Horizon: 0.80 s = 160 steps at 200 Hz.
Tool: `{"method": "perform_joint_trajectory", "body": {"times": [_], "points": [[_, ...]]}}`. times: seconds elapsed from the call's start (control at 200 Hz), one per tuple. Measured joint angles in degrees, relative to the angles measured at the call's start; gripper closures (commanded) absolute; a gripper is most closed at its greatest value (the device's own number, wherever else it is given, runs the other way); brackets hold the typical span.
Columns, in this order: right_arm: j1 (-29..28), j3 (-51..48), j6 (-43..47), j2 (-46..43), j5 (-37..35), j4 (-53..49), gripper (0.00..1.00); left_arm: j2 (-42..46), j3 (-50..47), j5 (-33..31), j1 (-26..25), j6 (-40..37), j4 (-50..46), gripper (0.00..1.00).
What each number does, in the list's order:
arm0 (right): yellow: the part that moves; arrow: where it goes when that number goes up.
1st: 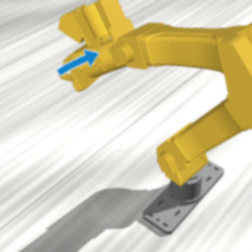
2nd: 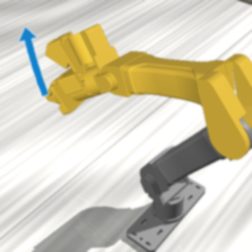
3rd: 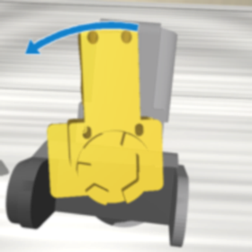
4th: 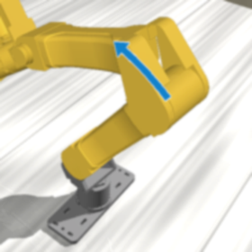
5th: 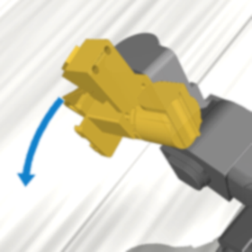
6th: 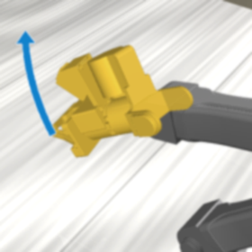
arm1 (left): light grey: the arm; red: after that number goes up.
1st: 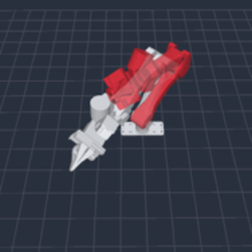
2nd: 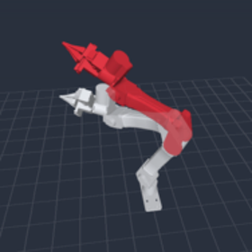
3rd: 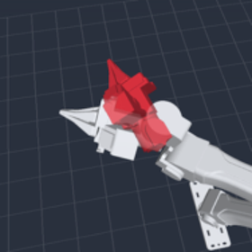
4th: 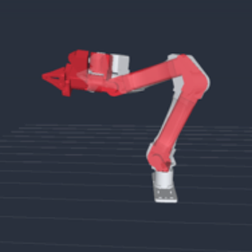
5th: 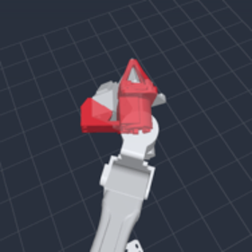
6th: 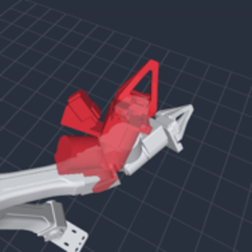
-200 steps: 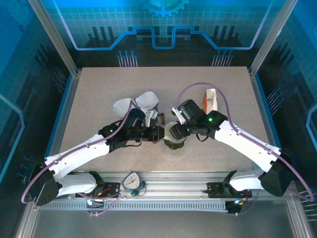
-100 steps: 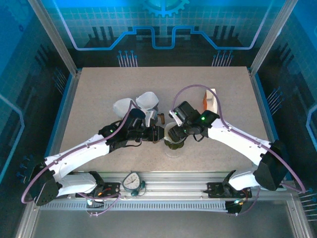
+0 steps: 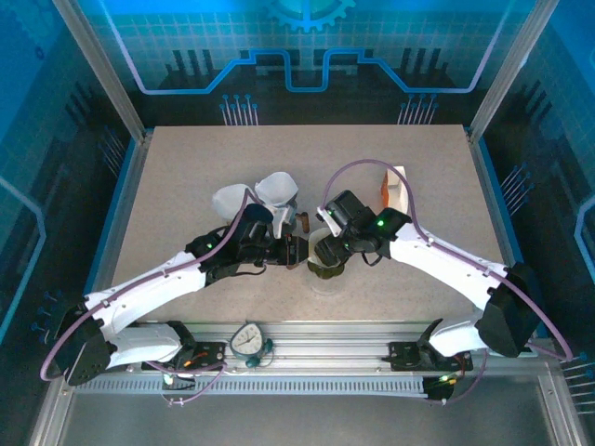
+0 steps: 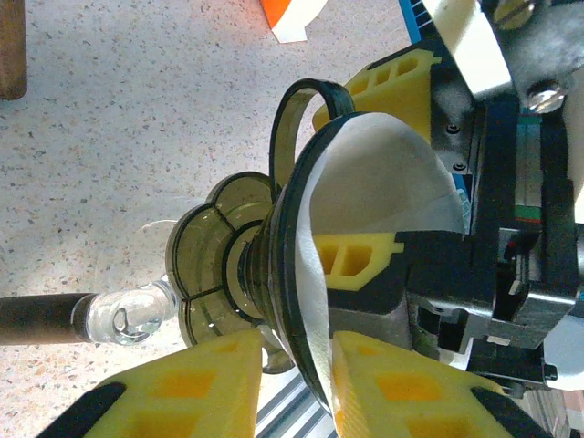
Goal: Place the coffee filter in the dripper
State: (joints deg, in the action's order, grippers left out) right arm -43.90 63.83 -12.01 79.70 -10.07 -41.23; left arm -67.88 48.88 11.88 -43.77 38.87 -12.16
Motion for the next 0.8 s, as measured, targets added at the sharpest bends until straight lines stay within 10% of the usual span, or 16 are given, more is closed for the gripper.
{"method": "perform_joint_trajectory", "body": {"times": [0.42,0.8], "points": [[0.26,-0.11,-0.85,-13.44,-3.37,0.15,0.18,-0.04,-0.33,0.00,0.00,0.00,0.52,0.72],[2.14,-2.05,-2.60,-19.56,-4.74,0.20,0.14,-0.04,-1.40,-0.07,0.00,0.20,0.92,0.51]]}}
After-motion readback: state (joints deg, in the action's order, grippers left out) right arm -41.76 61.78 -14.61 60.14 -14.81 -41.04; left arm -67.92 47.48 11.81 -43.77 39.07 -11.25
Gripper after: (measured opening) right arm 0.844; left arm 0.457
